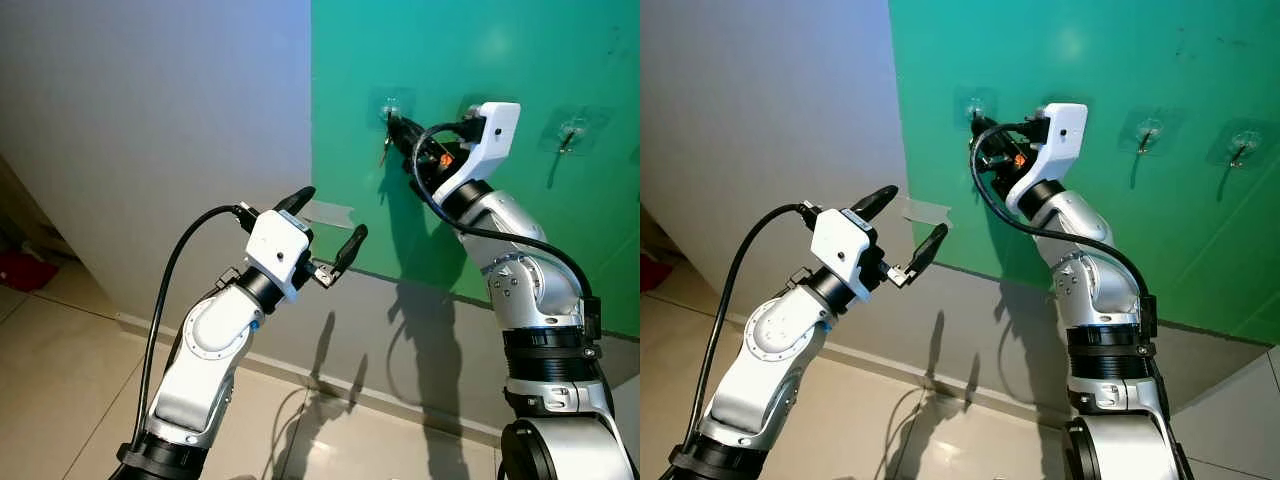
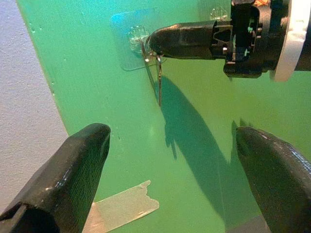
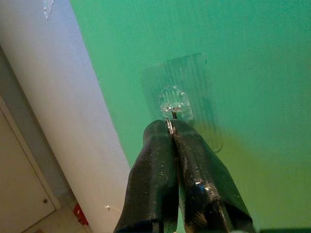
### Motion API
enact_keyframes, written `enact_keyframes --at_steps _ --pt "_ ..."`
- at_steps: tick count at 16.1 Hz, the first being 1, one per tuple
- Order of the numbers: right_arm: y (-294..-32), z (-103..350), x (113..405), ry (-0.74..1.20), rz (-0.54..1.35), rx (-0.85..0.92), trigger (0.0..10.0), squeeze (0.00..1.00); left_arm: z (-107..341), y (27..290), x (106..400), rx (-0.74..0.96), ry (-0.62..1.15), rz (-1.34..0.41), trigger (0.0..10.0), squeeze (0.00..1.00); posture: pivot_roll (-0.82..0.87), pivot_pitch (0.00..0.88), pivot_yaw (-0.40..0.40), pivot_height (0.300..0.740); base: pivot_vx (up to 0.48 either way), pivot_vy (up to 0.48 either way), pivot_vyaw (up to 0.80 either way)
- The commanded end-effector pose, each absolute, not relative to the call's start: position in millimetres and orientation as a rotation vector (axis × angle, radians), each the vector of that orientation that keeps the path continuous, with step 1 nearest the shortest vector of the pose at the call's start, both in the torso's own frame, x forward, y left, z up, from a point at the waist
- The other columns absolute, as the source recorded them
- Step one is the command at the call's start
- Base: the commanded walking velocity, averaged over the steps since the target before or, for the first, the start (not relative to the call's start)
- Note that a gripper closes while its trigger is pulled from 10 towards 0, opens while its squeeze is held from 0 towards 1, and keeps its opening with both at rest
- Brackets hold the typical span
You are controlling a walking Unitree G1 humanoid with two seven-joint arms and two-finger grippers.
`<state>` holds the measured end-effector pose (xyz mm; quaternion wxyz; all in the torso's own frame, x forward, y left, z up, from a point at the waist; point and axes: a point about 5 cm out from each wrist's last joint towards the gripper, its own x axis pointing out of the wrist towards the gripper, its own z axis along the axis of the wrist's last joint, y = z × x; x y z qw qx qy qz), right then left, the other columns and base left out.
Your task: Hang keys on a hook
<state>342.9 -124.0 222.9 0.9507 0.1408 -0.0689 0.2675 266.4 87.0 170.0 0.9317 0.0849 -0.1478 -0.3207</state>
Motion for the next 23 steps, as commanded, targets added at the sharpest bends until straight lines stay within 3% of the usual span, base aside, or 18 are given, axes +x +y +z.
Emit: enact_keyframes --at_steps 1,14,18,20,23 --pt "-125.8 212.6 343.7 -0.088 0.538 0.284 10.0 0.0 170.7 86.0 269.1 0.186 -0.295 -0.66 10.0 0.0 -0.08 0.0 0.014 0.74 0.0 0.0 0.0" --pt "-139.3 210.8 345.3 -0.047 0.504 0.51 10.0 0.0 171.9 85.9 271.7 0.185 -0.299 -0.658 10.0 0.0 -0.08 0.0 0.017 0.74 0.0 0.0 0.0" --pt "-136.8 206.1 343.9 -0.013 0.515 0.495 10.0 0.0 171.3 85.6 271.0 0.184 -0.297 -0.658 10.0 0.0 -0.08 0.0 0.015 0.74 0.0 0.0 0.0" --pt "-135.5 200.8 339.7 -0.005 0.515 0.364 10.0 0.0 169.3 86.3 268.0 0.185 -0.292 -0.656 10.0 0.0 -0.08 0.0 0.008 0.74 0.0 0.0 0.0" --pt "-136.0 198.8 335.9 -0.012 0.516 0.379 10.0 0.0 167.6 85.1 264.5 0.186 -0.289 -0.664 10.0 0.0 -0.08 0.0 0.005 0.74 0.0 0.0 0.0"
